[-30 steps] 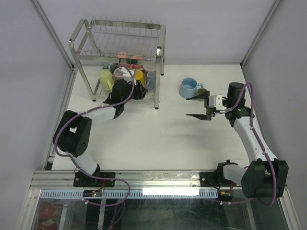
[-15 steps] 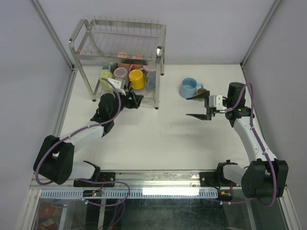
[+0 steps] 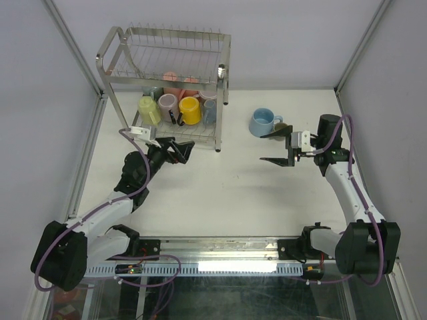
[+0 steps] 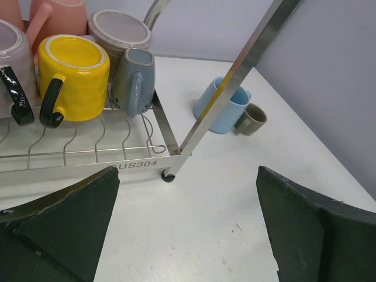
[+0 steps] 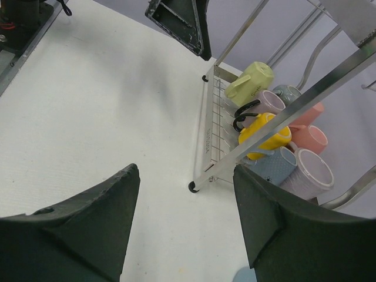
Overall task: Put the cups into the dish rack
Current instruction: Turn the cup upside down in the dish rack, then pick up the cup at the center of the board.
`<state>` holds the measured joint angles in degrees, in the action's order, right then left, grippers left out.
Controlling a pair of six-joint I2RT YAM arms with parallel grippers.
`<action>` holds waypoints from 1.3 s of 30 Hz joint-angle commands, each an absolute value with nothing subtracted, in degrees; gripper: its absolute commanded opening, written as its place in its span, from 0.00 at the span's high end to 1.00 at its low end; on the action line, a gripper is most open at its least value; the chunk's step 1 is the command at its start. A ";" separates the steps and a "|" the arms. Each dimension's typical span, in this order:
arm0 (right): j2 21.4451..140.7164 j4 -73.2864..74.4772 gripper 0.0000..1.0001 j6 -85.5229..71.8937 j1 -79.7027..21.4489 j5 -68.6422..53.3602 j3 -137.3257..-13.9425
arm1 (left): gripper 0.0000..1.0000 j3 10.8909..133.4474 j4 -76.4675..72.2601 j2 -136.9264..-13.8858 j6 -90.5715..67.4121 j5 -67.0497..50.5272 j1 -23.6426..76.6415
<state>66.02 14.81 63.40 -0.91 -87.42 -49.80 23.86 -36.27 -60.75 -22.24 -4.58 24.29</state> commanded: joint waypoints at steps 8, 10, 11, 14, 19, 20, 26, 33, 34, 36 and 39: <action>66.51 12.88 0.31 61.81 0.39 -85.71 -50.12 | 0.01 19.78 -36.55 -53.01 -26.18 -6.04 23.97; 66.89 13.11 0.31 61.49 0.44 -84.74 -50.54 | 0.01 19.28 -36.15 -52.15 -26.48 -5.95 23.96; 67.23 13.63 0.31 61.37 0.44 -84.23 -50.93 | 0.01 19.09 -35.99 -51.79 -26.66 -5.91 24.01; 68.92 16.49 0.30 61.33 0.34 -82.43 -53.36 | 0.01 18.90 -35.46 -51.19 -26.96 -6.11 23.98; 75.60 33.09 0.30 68.20 -1.05 -74.04 -64.04 | 0.01 18.83 -34.72 -50.08 -27.21 -6.31 23.93; 77.34 36.66 0.30 69.86 -1.63 -71.09 -66.35 | 0.01 18.81 -34.65 -49.85 -27.29 -6.30 23.98; 86.75 44.10 0.29 60.83 -6.38 -50.58 -78.43 | 0.01 18.38 -34.20 -48.43 -27.44 -5.91 24.02; 99.06 48.50 0.29 45.89 -10.79 -33.97 -94.69 | 0.01 17.94 -32.69 -46.29 -27.38 -5.17 24.00; 100.83 49.30 0.29 44.17 -11.19 -32.22 -96.78 | 0.01 17.82 -32.43 -45.97 -27.34 -5.04 23.96; 104.77 50.99 0.29 41.15 -12.15 -27.94 -101.47 | 0.01 17.68 -31.82 -45.25 -27.24 -4.55 23.93; 111.01 55.53 0.29 38.66 -13.19 -23.29 -109.66 | 0.01 17.37 -31.15 -44.26 -27.16 -4.09 23.93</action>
<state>105.69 49.39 46.30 -11.94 -33.58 -99.94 17.82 -30.98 -46.26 -26.70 -4.80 24.29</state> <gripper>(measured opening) 0.712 0.990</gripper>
